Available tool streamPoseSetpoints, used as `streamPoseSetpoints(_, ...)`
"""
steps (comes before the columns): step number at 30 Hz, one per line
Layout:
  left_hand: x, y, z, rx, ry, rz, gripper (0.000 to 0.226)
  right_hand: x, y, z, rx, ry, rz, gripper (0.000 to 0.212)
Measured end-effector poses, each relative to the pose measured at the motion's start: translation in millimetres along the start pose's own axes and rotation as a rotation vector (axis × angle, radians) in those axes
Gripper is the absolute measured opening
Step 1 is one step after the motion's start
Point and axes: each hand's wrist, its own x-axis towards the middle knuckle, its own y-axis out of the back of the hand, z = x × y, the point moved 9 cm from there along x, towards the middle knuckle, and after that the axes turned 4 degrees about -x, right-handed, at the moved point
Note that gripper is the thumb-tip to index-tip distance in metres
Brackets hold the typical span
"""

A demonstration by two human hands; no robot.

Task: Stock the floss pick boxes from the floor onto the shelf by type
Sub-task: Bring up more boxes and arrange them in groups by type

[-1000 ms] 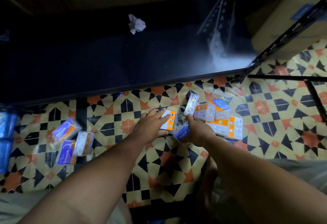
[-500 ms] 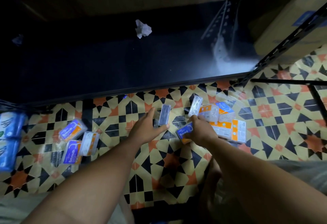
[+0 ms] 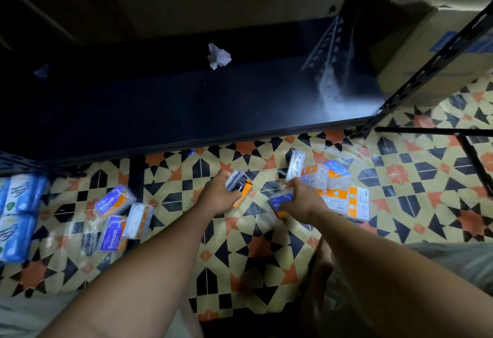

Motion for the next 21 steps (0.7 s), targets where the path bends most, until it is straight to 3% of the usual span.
streamPoseSetpoints(10, -67, 69, 39, -0.133, -0.153, 0.155, 0.041, -55, 61, -38, 0.293, 0.08, 0.18, 0.043)
streamPoseSetpoints(15, -113, 117, 88, -0.187, -0.283, 0.28, 0.044, -103, 118, -81, 0.462, 0.269, 0.323, 0.043)
streamPoseSetpoints(18, -142, 145, 118, -0.188, -0.376, 0.369, 0.05, -140, 159, -106, 0.47, 0.4, 0.415, 0.054)
streamPoseSetpoints(21, -171, 170, 152, -0.196, -0.481, 0.435, 0.05, -179, 196, -121, 0.493, 0.52, 0.495, 0.051)
